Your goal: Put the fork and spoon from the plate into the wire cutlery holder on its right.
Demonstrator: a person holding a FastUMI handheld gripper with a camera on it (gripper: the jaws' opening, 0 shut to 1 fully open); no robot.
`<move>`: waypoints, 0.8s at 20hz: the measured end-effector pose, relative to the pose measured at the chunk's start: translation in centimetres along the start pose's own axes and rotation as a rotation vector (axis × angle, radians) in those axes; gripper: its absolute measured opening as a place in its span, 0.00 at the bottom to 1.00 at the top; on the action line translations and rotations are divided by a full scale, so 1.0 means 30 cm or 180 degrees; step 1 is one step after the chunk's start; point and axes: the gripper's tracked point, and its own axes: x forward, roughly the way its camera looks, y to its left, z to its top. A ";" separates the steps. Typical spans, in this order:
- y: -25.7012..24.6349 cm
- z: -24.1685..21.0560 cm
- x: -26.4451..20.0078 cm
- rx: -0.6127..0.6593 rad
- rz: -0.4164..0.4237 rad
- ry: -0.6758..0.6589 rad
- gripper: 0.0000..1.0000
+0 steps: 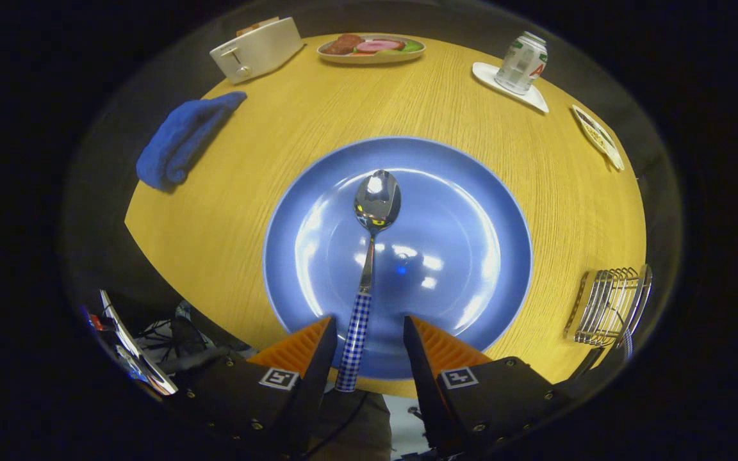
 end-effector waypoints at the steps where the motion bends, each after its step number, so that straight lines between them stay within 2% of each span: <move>1: -0.004 -0.012 -0.027 0.0026 0.0040 0.0057 0.15; 2: -0.001 -0.034 0.011 -0.0010 0.0051 0.0168 0.19; 4: 0.012 -0.029 0.002 -0.0035 0.0084 0.0167 0.20; 5: 0.010 -0.038 0.020 -0.0108 0.0161 0.0252 0.03; 11: -0.111 -0.053 -0.140 -0.0305 0.0016 0.0357 0.03; 16: -0.253 -0.135 -0.290 -0.0165 -0.0175 0.0476 0.03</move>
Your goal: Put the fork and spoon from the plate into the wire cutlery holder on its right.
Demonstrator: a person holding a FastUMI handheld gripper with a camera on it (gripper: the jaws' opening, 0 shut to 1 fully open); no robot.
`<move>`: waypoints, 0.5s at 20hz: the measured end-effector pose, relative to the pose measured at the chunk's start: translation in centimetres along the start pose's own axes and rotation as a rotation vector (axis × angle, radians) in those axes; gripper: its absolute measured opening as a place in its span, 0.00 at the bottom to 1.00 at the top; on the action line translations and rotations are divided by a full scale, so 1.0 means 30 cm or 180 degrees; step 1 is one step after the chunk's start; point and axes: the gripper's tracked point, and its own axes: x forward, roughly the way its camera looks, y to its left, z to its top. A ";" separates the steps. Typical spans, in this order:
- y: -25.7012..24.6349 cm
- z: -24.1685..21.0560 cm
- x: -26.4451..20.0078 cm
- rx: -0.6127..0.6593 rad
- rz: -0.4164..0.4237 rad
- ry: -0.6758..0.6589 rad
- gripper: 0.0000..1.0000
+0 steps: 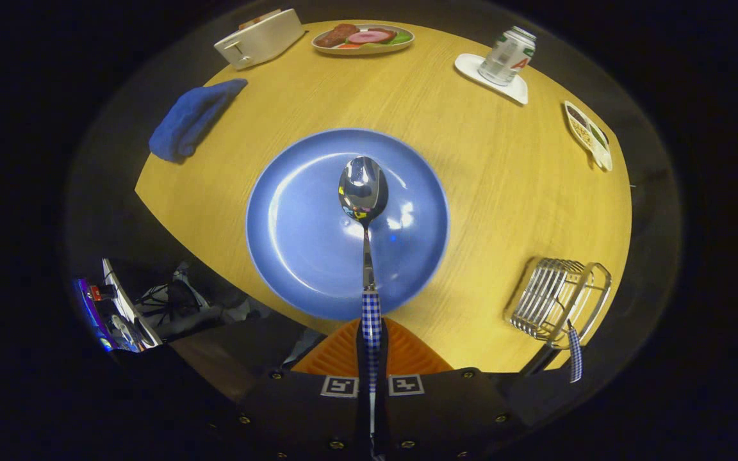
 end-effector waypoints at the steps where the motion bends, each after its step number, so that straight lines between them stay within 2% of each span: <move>1: -0.030 -0.025 -0.025 0.0037 -0.0055 0.0032 0.03; 6: -0.199 -0.149 -0.135 0.0337 -0.0355 0.0214 0.03; 10: -0.305 -0.254 -0.199 0.0401 -0.0489 0.0474 0.03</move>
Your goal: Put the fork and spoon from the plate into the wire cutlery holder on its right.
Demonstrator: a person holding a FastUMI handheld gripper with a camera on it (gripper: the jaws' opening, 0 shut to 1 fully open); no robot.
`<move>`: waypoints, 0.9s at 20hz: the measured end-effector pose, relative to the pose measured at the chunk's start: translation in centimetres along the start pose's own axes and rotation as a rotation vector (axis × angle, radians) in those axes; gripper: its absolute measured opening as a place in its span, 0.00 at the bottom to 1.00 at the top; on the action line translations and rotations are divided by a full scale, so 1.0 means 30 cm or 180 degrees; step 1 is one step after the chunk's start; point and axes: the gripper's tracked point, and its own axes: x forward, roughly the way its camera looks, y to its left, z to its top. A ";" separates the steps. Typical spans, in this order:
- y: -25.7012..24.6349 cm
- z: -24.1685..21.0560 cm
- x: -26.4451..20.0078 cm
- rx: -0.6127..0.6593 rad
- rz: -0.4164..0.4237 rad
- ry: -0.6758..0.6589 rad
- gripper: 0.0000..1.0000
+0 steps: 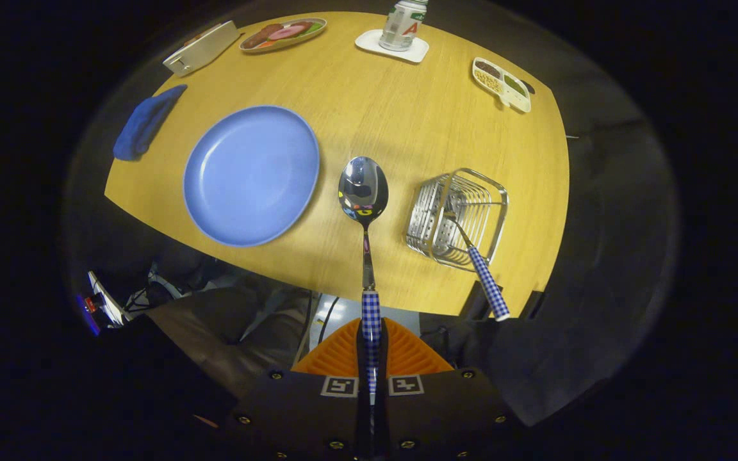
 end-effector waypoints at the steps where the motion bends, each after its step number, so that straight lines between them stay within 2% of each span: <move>1: -0.024 -0.015 -0.007 0.0020 -0.0021 0.0041 0.03; 12: -0.217 -0.046 0.025 0.0153 -0.0196 0.0389 0.03; 18: -0.244 -0.022 0.078 0.0013 -0.0139 0.0686 0.03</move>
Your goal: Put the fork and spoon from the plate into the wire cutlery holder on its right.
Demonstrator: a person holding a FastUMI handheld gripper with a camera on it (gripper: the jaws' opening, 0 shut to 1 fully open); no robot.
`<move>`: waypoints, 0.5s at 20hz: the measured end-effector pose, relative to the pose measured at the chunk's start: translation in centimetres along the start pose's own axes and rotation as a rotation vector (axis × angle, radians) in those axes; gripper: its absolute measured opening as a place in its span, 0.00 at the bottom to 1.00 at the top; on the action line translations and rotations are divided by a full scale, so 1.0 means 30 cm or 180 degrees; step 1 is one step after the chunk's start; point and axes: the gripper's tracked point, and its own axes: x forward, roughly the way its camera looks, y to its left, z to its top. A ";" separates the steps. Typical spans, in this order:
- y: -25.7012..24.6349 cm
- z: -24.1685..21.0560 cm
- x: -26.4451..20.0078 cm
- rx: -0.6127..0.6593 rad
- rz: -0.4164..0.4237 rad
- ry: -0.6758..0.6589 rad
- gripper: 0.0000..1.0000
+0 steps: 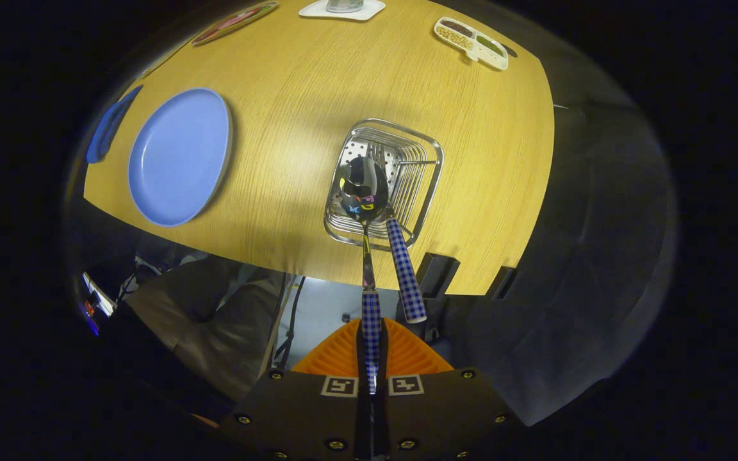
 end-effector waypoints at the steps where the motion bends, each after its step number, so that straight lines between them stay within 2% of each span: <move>1: -0.007 0.006 0.001 -0.0038 0.0002 0.0038 0.03; 5: -0.026 0.035 0.013 -0.0172 -0.0023 0.0185 0.03; 10: -0.041 0.076 0.021 -0.0225 -0.0029 0.0169 0.09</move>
